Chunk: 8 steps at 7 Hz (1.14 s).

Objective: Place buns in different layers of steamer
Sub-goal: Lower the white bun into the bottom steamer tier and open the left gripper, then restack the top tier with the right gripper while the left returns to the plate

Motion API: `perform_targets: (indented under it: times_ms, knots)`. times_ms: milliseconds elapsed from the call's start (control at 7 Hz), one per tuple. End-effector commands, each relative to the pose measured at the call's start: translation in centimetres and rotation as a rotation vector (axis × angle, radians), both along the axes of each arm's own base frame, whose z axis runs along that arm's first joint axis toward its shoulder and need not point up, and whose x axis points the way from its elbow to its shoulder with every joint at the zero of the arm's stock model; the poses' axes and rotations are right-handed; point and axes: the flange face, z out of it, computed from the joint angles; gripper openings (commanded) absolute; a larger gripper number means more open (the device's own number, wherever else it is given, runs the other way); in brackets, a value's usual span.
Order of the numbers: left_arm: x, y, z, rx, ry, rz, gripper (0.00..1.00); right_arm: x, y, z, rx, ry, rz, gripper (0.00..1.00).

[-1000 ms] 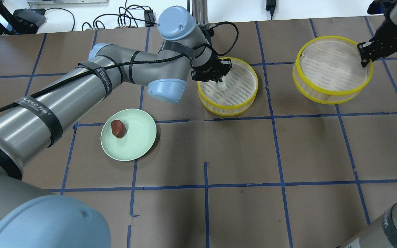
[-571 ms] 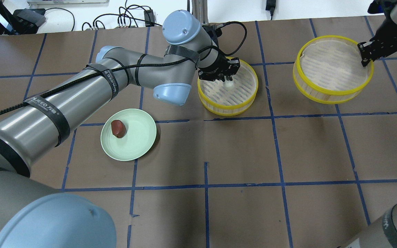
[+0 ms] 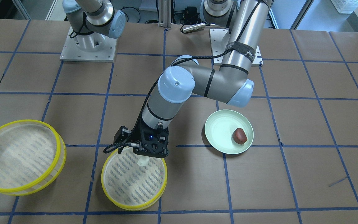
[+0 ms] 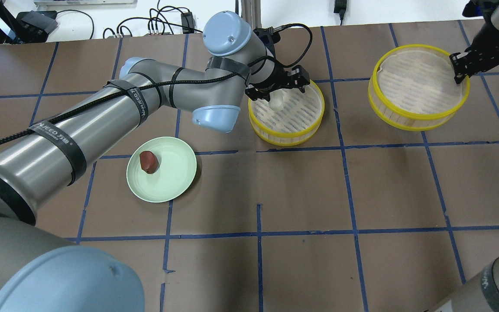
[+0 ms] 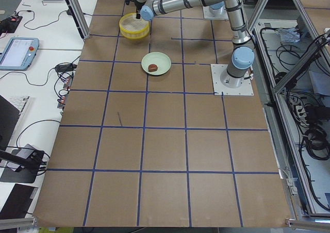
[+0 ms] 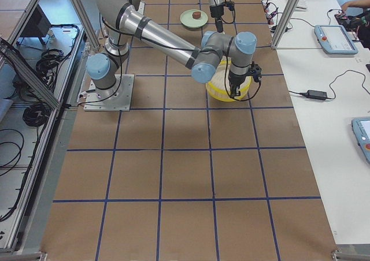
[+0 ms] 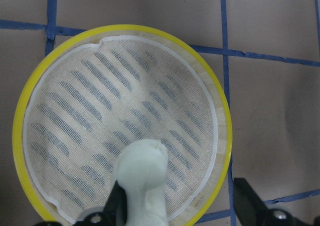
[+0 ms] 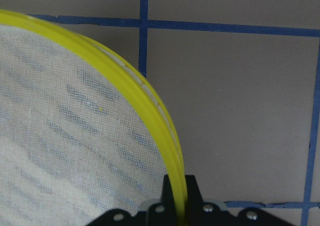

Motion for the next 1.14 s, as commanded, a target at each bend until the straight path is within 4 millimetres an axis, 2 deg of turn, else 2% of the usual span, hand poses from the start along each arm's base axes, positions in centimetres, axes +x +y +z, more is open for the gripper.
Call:
perform_targets:
  times_ms: [0,429,571,714,857,1000]
  knots:
    - [0.0,0.0,-0.3,0.020,0.009,0.036,1.00,0.0,0.1,0.0,0.001,-0.001,-0.004,0.17]
    - [0.0,0.1,0.2,0.004,0.007,0.020,1.00,0.1,0.1,0.3,0.000,0.000,-0.010,0.17]
    - [2.2,0.1,0.0,-0.069,-0.091,-0.111,1.00,0.7,-0.1,0.9,-0.012,0.004,-0.028,0.17]
    - [6.9,-0.5,-0.9,-0.064,-0.239,-0.144,1.00,3.6,-0.1,2.3,-0.033,0.003,-0.061,0.17]
    - [11.1,1.4,-1.4,-0.027,-0.275,-0.157,1.00,8.7,-0.6,1.5,-0.023,-0.013,-0.122,0.17]
    - [16.3,3.6,-1.3,0.020,-0.282,-0.101,1.00,14.0,-0.8,1.4,-0.025,-0.030,-0.160,0.17]
